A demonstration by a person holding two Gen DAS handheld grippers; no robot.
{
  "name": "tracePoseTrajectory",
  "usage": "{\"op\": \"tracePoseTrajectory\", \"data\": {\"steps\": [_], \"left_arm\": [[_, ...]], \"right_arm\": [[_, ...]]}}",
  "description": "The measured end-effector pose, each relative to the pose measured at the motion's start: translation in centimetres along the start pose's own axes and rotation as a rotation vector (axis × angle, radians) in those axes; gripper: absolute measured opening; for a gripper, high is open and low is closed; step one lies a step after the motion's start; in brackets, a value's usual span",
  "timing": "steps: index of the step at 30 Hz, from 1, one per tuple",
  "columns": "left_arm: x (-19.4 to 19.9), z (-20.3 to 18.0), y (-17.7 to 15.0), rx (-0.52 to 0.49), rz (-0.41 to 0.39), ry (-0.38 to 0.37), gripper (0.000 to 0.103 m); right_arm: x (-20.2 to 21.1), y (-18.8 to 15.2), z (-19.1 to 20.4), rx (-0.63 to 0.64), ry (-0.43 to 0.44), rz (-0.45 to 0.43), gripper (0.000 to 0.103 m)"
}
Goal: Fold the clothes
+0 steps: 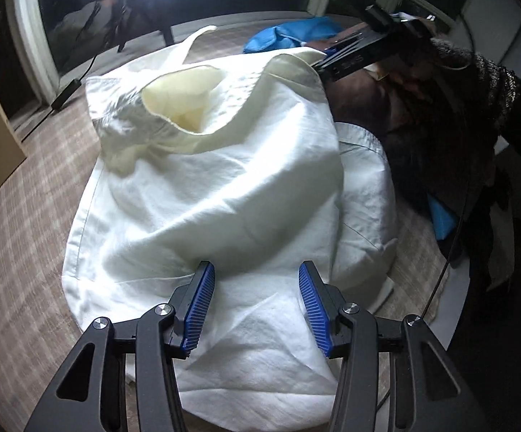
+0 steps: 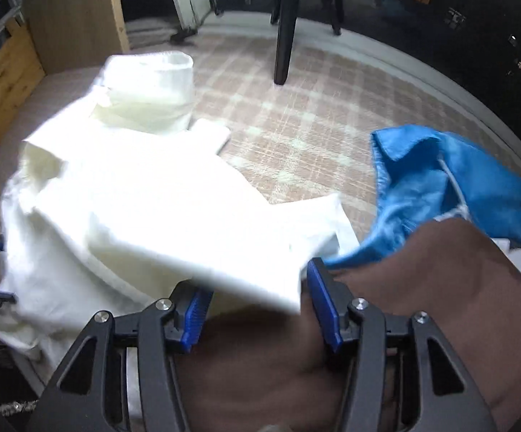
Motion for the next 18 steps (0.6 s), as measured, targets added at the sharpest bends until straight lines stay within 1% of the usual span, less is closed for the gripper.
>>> {"op": "tracePoseTrajectory", "data": {"steps": [3, 4, 5, 6, 7, 9, 10, 12, 13, 14, 15, 16, 18], "left_arm": [[-0.5, 0.4, -0.5, 0.015, 0.013, 0.019, 0.047], [-0.6, 0.5, -0.6, 0.021, 0.014, 0.023, 0.047], [-0.7, 0.7, -0.8, 0.030, 0.012, 0.025, 0.047], [-0.7, 0.7, -0.9, 0.039, 0.005, 0.024, 0.047], [-0.6, 0.8, -1.0, 0.048, -0.003, 0.022, 0.047], [-0.4, 1.0, -1.2, 0.063, -0.019, 0.017, 0.047], [-0.2, 1.2, -1.4, 0.071, -0.025, 0.015, 0.047], [0.1, 1.5, -1.8, 0.082, -0.028, 0.015, 0.047], [0.3, 1.6, -2.0, 0.085, -0.028, 0.017, 0.047], [0.5, 1.7, -2.2, 0.087, -0.030, 0.023, 0.047], [0.9, 1.8, -2.3, 0.086, -0.037, 0.024, 0.047], [1.2, 1.8, -2.4, 0.086, -0.044, 0.026, 0.047], [2.1, 1.8, -2.6, 0.087, -0.070, 0.031, 0.047]], "right_arm": [[-1.7, 1.0, 0.5, 0.001, 0.001, 0.007, 0.051], [-1.9, 1.1, 0.6, -0.007, 0.018, 0.018, 0.042], [-2.0, 1.2, 0.9, -0.018, 0.048, 0.031, 0.013], [-2.2, 1.2, 1.1, -0.028, 0.078, 0.044, 0.001], [-1.9, 1.4, 1.3, -0.050, 0.116, 0.040, 0.002], [-0.3, 2.2, 1.4, -0.117, 0.214, -0.008, 0.002], [0.9, 2.8, 1.5, -0.161, 0.276, -0.037, 0.001], [4.1, 4.5, 1.8, -0.271, 0.432, -0.110, 0.001], [5.7, 5.4, 1.8, -0.310, 0.480, -0.146, 0.001], [7.0, 6.1, 1.9, -0.323, 0.473, -0.169, 0.001], [7.8, 6.4, 1.9, -0.335, 0.465, -0.173, 0.001], [8.4, 6.6, 2.0, -0.352, 0.481, -0.173, 0.001], [9.5, 6.6, 2.2, -0.411, 0.552, -0.172, 0.002]]}}
Point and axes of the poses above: each gripper's, at about its wrist camera, not at the fingertips, and x roughly against the way its jaws point, z to its left, y to its top, the point moved 10 cm from there along -x, roughly the way its jaws point, and after that the axes turned 11 degrees about -y, right-handed, at the moved point
